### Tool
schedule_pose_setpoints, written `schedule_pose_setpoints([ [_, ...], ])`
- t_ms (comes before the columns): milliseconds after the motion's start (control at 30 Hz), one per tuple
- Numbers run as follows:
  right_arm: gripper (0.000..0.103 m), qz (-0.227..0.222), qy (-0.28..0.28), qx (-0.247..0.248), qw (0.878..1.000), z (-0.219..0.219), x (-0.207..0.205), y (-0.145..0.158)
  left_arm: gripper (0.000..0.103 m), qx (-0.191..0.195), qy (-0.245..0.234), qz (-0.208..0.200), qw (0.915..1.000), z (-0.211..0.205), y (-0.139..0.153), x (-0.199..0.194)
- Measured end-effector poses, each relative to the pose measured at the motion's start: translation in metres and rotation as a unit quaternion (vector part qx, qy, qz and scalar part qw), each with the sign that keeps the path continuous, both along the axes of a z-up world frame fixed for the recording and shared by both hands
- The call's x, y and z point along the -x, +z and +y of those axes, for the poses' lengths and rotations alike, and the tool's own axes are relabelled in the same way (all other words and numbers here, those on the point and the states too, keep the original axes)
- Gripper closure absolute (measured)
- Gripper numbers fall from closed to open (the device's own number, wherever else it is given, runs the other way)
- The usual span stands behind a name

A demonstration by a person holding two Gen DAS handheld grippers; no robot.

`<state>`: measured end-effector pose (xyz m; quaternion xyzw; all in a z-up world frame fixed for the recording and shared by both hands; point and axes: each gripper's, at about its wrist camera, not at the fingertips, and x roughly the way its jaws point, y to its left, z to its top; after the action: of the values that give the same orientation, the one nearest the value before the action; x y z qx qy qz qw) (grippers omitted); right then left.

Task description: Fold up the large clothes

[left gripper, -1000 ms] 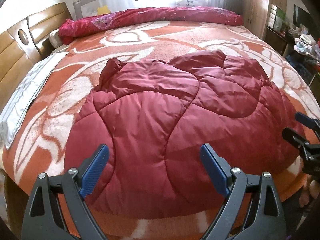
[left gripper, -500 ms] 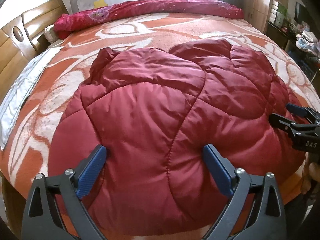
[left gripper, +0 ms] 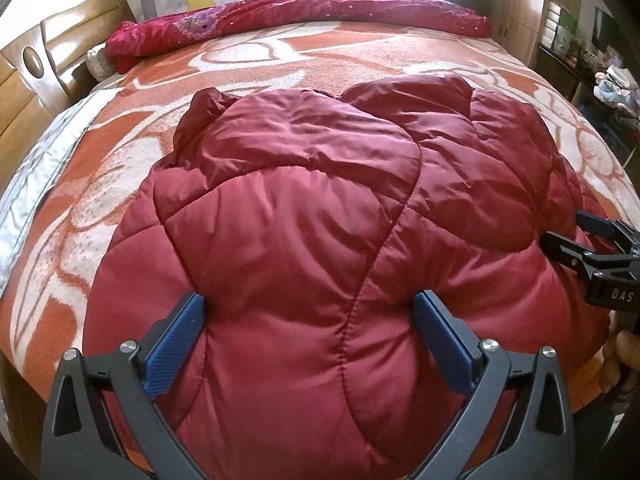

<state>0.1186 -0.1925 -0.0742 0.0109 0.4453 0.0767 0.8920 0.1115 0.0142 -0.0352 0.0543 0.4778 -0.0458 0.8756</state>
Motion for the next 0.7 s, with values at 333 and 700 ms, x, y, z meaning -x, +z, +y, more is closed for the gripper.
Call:
schedule_pose_setpoints([
  [333, 0.003, 0.014, -0.009, -0.022, 1.0, -0.003, -0.001, 0.02, 0.0, 0.019, 0.002, 0.016, 0.9997, 0.003, -0.003, -0.022],
  [700, 0.002, 0.014, 0.007, -0.008, 1.0, 0.001, 0.017, 0.009, 0.0, 0.023, -0.005, 0.023, 0.9995, 0.004, -0.011, -0.031],
])
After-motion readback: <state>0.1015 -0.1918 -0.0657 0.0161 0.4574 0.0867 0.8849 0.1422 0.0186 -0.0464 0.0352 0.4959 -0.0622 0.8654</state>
